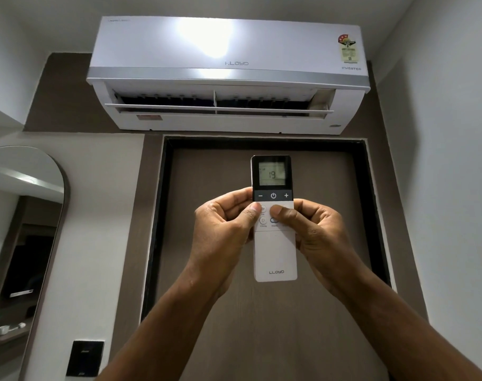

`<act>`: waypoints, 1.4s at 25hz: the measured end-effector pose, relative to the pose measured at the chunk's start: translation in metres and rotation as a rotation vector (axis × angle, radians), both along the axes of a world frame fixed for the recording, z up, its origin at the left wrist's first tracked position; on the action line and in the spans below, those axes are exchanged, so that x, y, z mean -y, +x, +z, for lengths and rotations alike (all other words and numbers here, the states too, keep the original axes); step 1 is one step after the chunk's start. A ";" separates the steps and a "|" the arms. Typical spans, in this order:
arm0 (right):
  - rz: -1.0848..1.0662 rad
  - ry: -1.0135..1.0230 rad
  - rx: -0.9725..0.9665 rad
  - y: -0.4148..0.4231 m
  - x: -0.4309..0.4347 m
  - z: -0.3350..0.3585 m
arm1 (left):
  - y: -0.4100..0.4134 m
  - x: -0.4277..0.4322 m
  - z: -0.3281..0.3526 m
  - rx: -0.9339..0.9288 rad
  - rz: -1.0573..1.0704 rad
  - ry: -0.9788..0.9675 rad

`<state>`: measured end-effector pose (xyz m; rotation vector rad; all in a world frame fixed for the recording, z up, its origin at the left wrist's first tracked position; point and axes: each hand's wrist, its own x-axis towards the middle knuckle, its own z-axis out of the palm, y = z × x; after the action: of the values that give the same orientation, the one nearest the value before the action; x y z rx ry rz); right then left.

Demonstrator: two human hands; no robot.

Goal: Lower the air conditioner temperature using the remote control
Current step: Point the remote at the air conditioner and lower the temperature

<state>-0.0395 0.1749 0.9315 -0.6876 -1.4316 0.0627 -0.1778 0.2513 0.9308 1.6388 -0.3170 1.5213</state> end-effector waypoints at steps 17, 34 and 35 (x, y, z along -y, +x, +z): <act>-0.002 -0.008 0.019 0.001 -0.001 -0.002 | -0.002 0.002 0.009 -0.017 0.068 0.005; -0.018 -0.011 0.042 -0.001 0.010 -0.002 | 0.002 0.013 0.007 -0.017 0.083 -0.079; -0.012 -0.007 0.043 -0.002 0.011 -0.002 | 0.002 0.013 0.007 -0.017 0.089 -0.079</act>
<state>-0.0413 0.1637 0.9292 -0.7072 -1.4691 0.0434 -0.1761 0.2381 0.9378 1.6221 -0.1745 1.5649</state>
